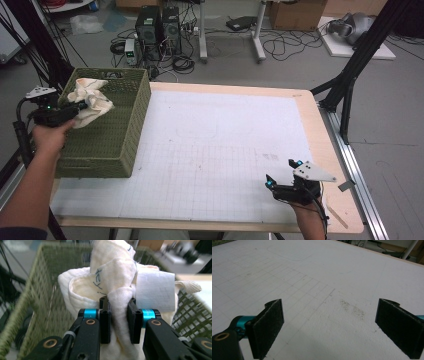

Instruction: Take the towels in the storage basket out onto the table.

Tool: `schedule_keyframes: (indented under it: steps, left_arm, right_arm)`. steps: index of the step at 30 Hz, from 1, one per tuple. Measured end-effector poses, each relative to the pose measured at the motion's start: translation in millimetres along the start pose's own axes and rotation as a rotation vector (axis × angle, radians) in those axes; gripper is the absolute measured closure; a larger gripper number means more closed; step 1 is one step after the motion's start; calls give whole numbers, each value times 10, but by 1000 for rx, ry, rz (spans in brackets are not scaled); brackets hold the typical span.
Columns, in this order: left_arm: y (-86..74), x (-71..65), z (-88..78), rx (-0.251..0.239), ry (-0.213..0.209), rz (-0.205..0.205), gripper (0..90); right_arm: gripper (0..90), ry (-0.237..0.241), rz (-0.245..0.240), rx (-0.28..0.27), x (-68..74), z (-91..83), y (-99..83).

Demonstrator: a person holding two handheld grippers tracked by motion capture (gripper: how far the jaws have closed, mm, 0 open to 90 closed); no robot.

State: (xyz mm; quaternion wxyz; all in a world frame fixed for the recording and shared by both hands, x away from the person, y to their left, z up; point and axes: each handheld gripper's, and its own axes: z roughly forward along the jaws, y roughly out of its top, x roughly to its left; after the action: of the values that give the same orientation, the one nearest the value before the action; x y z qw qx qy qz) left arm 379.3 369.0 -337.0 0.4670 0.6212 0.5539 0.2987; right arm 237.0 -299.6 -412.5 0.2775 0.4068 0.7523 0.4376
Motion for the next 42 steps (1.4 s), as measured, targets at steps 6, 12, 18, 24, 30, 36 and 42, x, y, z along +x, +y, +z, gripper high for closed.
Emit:
schedule_keyframes:
  steps: [6,12,18,24,30,36,42]
  left_arm:
    - [48,-82,-138,-101,-26,3,763]
    - [78,-158,-252,-185,-63,4,764]
    - [103,-262,-360,-263,-121,10,764]
    - [112,-433,-434,-312,-202,27,764]
    - [152,-654,-477,-343,-286,55,763]
    - [219,-961,-502,-363,-389,91,763]
    - [196,-1357,-409,-349,-495,139,763]
  right_arm:
    - [76,3,-4,0,15,3,7]
    - [76,4,-7,-2,24,2,16]
    - [76,6,-7,1,37,7,21]
    - [76,6,-13,1,49,18,28]
    - [76,10,-10,-1,55,21,38]
    - [76,12,-12,0,57,24,38]
    - [76,13,-13,0,63,27,42]
